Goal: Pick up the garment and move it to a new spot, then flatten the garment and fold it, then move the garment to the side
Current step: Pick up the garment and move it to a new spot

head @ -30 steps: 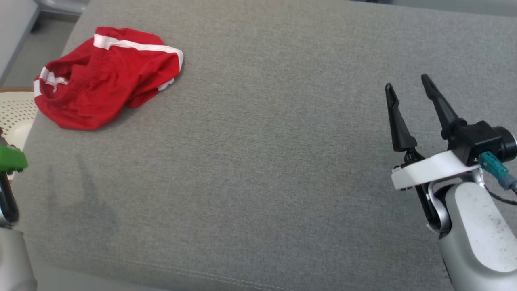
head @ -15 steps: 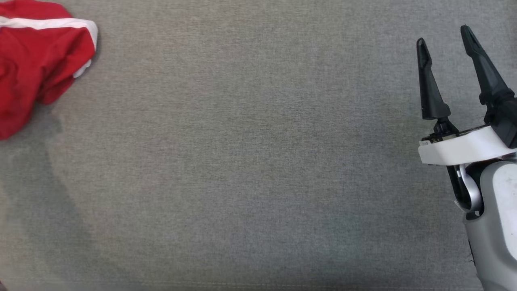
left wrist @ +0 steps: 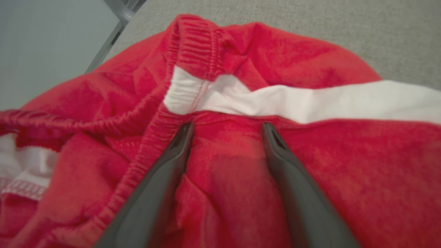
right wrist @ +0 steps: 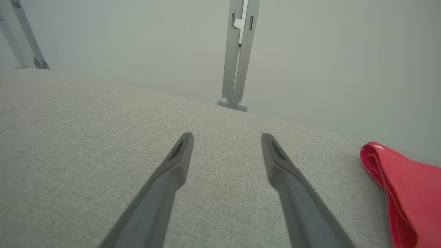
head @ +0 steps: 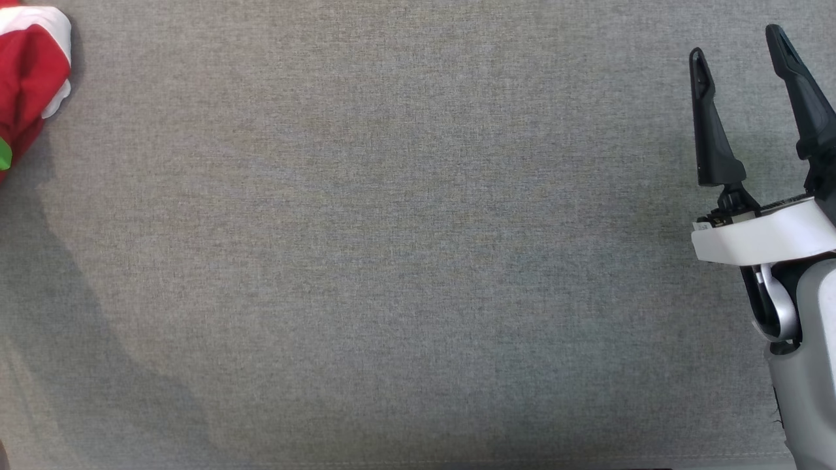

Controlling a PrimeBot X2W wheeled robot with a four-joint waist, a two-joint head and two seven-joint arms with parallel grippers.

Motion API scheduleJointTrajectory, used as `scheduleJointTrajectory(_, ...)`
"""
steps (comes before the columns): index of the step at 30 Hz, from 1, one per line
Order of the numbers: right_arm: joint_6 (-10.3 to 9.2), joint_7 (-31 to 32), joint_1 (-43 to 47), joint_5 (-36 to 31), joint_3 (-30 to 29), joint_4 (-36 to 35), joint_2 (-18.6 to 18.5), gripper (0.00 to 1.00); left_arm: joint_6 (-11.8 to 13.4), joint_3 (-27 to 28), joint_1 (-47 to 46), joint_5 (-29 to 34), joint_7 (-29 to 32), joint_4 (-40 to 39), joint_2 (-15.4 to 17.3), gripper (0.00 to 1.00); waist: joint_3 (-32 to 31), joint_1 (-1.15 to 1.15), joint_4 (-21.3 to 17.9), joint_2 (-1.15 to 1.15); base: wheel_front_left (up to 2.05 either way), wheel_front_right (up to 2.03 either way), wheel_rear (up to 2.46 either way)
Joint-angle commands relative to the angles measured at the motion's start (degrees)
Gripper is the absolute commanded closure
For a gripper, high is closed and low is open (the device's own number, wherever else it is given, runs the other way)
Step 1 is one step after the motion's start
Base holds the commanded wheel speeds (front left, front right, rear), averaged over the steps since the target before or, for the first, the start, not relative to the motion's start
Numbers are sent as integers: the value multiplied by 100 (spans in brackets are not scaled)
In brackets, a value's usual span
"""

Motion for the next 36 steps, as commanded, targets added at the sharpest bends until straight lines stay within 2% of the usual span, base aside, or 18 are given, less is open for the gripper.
scheduleJointTrajectory(1, -8, 11, -28, -5, 19, -25, -38, 0, 11, -156, 215, -128, 321, 220, -54, 0, -13, 0, 10, -1, 0, 0, 0)
scheduleJointTrajectory(4, -8, 33, -51, 9, 59, 2, -45, 0, 10, -295, 223, -379, 360, 149, 29, 0, -35, 0, 12, -1, 0, 0, 0)
scheduleJointTrajectory(5, -8, 33, -65, 8, 77, 18, -43, 0, 10, -338, 229, -502, 390, 148, 45, 66, -46, 0, 6, -1, 0, 0, 0)
scheduleJointTrajectory(6, -8, 38, -73, 7, 87, 33, -46, 0, 10, -352, 236, -588, 393, 153, 59, 100, -56, 0, 1, -1, 0, 0, 0)
scheduleJointTrajectory(12, -8, -51, -96, 47, 118, 171, -16, 0, 14, -477, 272, -905, 146, 206, 241, 100, -208, 0, -96, -1, 0, 0, 0)
scheduleJointTrajectory(19, -8, -214, 0, 57, 70, 390, 114, 0, 13, -724, -103, -807, -1148, -227, 431, 100, -562, 0, -177, -1, 0, 0, 0)
scheduleJointTrajectory(25, -8, -459, 117, 150, 81, 767, 353, 0, 13, -1032, -422, -560, -2018, -728, 420, 100, -1006, 0, -322, -1, 0, 0, 0)
scheduleJointTrajectory(31, -8, -690, 345, 233, -8, 1135, 657, 0, 43, -1332, -694, -251, -2193, -1501, 264, 100, -1387, 0, -607, -1, 0, 0, 0)
scheduleJointTrajectory(36, -8, -822, 464, 296, -21, 1376, 879, 0, 86, -1625, -953, -48, -1958, -2315, 119, 100, -1593, 0, -1036, -1, 0, 0, 0)
